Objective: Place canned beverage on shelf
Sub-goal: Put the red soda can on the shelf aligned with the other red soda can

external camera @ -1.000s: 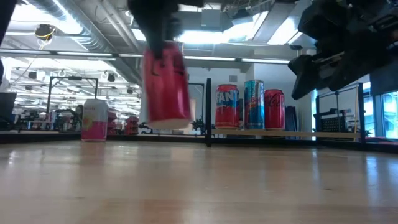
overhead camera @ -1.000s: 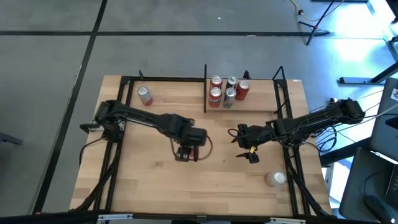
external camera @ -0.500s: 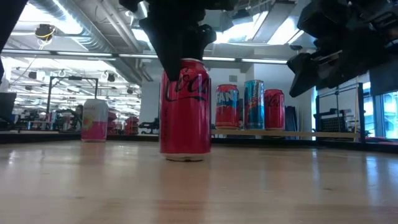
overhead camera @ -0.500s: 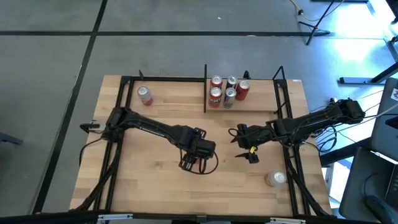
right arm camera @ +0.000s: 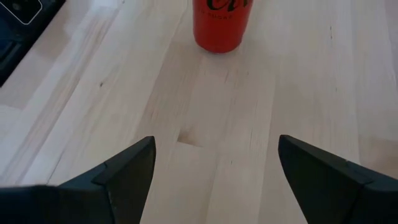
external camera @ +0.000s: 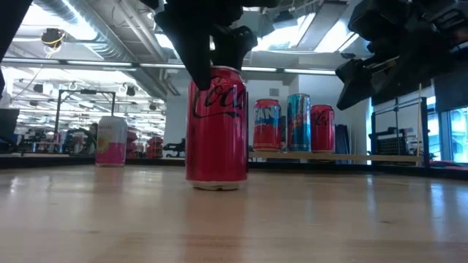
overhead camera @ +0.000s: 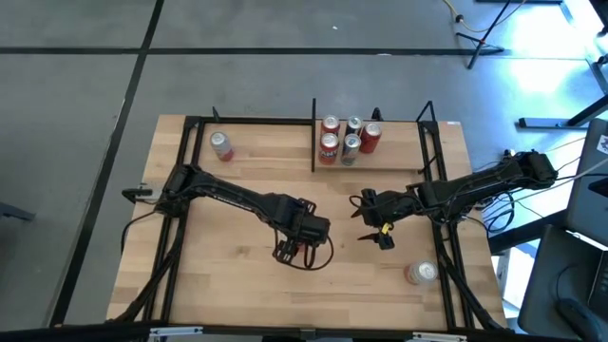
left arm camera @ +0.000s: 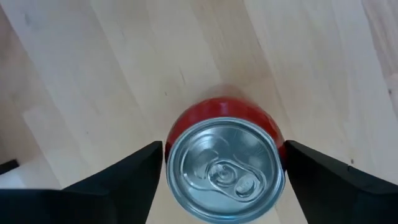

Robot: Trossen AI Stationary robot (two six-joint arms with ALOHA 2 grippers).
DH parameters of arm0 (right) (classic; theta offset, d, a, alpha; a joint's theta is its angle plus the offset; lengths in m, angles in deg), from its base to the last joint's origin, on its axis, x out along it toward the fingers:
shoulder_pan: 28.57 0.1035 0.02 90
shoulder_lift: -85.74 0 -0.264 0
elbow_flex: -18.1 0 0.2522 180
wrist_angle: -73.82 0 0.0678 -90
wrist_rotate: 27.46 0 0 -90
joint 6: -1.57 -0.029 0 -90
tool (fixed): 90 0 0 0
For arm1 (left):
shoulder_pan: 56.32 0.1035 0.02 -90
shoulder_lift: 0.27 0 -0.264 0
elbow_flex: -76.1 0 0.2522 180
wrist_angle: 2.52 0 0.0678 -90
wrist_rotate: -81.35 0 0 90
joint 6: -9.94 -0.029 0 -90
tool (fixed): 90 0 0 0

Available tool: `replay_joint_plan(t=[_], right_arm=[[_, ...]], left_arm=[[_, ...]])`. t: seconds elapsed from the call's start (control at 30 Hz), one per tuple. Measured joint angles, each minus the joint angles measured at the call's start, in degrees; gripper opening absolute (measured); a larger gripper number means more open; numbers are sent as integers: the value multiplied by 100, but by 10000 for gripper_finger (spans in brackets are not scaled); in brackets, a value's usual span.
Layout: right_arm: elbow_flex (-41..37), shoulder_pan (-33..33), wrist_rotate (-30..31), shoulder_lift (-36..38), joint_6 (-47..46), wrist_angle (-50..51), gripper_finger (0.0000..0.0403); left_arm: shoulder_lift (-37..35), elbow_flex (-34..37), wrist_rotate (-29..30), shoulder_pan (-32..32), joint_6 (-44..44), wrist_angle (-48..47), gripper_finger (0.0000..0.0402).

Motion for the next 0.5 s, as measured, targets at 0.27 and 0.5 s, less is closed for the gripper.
replay_joint_plan(t=[0.27,0.5], right_arm=[[0,0,0,0,2,-44,324],[0,0,0,0,2,-394,324]], left_arm=[[-29,-5,400,-72,43,-114,313],[-42,-373,781,-202,180,-281,314]])
